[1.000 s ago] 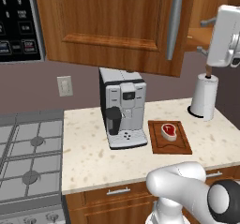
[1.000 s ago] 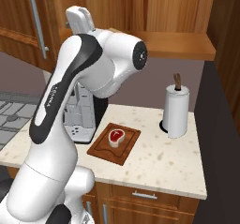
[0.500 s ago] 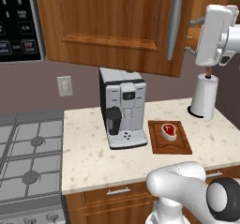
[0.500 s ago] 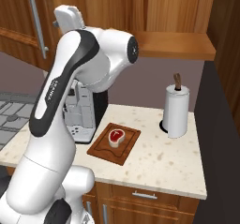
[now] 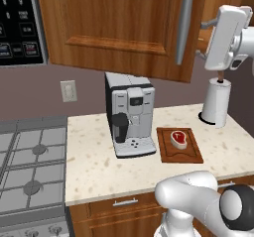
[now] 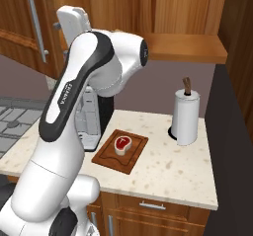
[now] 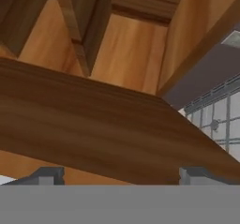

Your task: Open the cabinet, retrieve the rolling pin, and place it next to the meat on the cutting board to prepare for tenderizing.

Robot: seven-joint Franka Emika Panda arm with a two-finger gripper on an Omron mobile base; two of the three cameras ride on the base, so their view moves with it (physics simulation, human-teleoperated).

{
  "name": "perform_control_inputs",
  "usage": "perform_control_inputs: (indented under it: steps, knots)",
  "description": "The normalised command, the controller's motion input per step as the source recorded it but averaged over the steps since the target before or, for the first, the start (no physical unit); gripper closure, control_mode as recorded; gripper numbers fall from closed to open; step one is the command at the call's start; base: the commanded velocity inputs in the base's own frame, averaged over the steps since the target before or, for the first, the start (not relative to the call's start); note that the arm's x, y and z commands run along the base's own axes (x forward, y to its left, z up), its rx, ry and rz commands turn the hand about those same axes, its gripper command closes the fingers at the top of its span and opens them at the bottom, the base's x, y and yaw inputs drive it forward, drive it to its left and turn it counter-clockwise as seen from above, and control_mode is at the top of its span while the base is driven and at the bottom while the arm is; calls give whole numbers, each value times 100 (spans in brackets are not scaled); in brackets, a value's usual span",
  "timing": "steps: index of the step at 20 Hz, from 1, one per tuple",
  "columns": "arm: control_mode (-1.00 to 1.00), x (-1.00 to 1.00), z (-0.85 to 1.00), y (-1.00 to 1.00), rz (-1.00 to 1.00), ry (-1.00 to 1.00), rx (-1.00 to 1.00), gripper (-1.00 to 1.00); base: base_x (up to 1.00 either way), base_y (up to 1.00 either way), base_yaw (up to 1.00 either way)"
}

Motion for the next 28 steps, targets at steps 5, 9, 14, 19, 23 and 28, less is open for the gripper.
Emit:
perform_control_inputs:
  steps: [5, 9, 14, 19, 23, 28]
  knots:
    - [-100, -25, -5, 43, 9, -2, 0, -100, 0, 0, 0]
    - [-100, -53, -13, 65, 13, -9, 0, -100, 0, 0, 0]
    - [-100, -63, -22, 92, 15, -13, 0, -100, 0, 0, 0]
    - [-100, -53, -25, 100, 17, -11, 0, -100, 0, 0, 0]
    - [-100, -40, -24, 100, 18, -8, 0, -100, 0, 0, 0]
    - [-100, -21, -22, 100, 17, -5, 0, -100, 0, 0, 0]
